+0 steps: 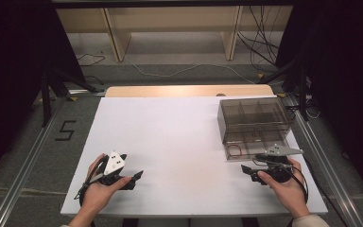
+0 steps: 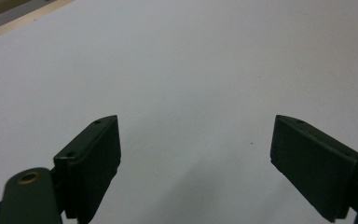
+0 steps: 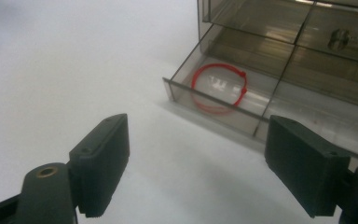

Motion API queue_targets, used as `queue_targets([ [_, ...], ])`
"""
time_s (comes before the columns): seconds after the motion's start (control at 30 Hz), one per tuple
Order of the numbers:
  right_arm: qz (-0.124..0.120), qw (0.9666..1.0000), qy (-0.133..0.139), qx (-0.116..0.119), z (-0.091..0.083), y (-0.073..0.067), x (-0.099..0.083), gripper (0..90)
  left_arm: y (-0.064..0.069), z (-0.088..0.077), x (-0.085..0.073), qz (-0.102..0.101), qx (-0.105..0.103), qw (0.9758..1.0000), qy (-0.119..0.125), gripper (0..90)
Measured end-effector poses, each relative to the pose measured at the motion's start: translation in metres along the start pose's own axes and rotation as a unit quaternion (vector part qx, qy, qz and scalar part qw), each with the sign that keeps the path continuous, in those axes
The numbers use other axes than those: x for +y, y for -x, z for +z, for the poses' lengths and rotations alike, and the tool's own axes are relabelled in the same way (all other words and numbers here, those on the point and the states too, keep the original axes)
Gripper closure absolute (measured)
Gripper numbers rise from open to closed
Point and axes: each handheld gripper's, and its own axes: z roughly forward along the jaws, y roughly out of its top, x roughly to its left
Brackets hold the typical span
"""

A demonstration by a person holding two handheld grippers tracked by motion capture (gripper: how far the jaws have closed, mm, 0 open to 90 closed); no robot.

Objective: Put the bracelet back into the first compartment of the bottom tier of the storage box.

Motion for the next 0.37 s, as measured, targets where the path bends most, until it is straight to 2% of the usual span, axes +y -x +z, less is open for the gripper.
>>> queue_targets([
  [0.23, 0.01, 0.9999, -0.001, 0.001, -0.004, -0.001, -0.012, 22.5, 0.001, 0.001, 0.001, 0.003, -0.005, 1.0, -0.001, 16.0],
  [0.37, 0.011, 0.9999, 0.003, 0.0, -0.006, -0.001, -0.013, 22.1, 0.005, 0.001, 0.002, -0.002, -0.014, 0.9999, 0.004, 16.0],
])
